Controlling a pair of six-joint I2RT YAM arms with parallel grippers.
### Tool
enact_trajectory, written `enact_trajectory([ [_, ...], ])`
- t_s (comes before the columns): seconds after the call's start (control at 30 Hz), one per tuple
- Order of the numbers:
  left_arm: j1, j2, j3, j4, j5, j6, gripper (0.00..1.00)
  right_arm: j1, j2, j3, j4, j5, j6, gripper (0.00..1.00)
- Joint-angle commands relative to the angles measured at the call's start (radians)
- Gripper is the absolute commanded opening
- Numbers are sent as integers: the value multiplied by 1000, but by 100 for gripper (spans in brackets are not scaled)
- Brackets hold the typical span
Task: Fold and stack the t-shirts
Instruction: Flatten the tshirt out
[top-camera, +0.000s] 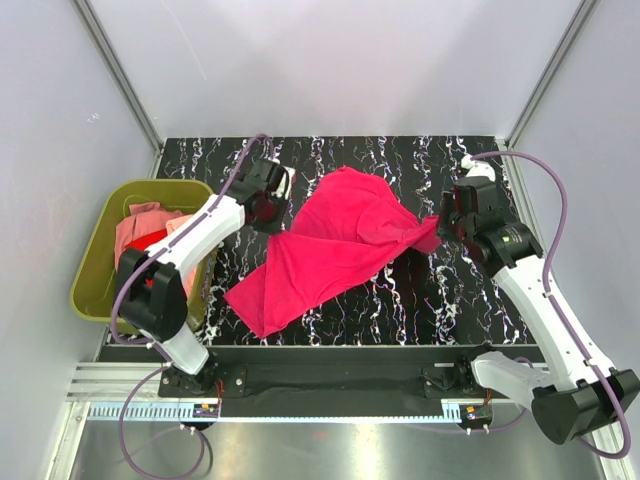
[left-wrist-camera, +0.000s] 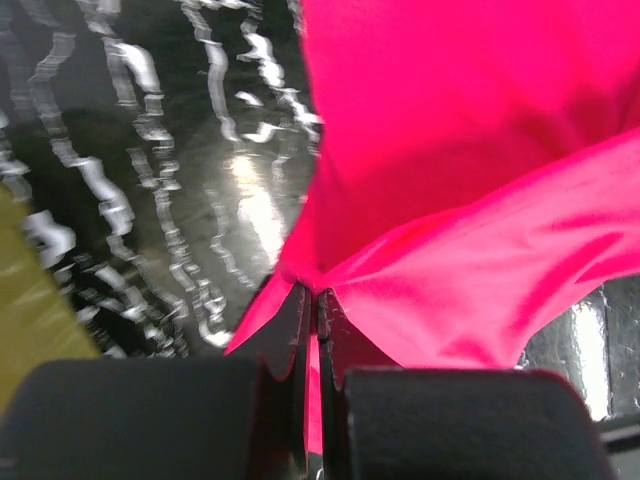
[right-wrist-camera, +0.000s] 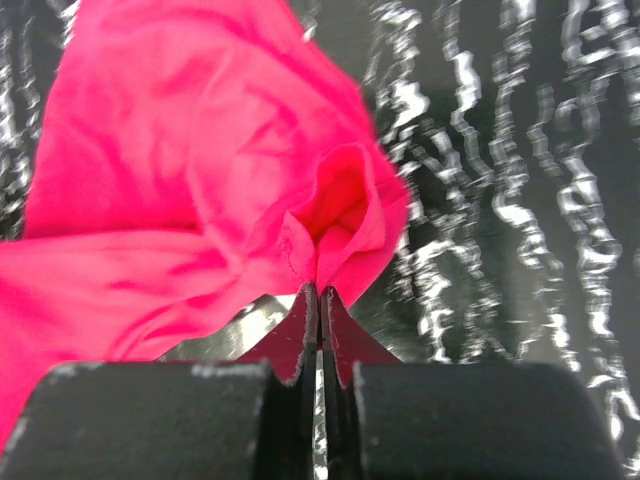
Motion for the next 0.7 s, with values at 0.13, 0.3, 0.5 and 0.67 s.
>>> enact_trajectory([
  [0.13,-7,-236,414,-65,-319,-104,0,0,-48,249,149,189,-233,0],
  [0.3,-13,-283,852,-110,-355,-89,0,1,-123,358,298,163,-398,0],
  [0.5,-15,-394,971,-81,-174,-122,0,1,-269,393,356,-31,-463,0],
  [0.67,-15,-489,865,-78,-117,-147,0,1,-329,470,225,25,-466,0],
])
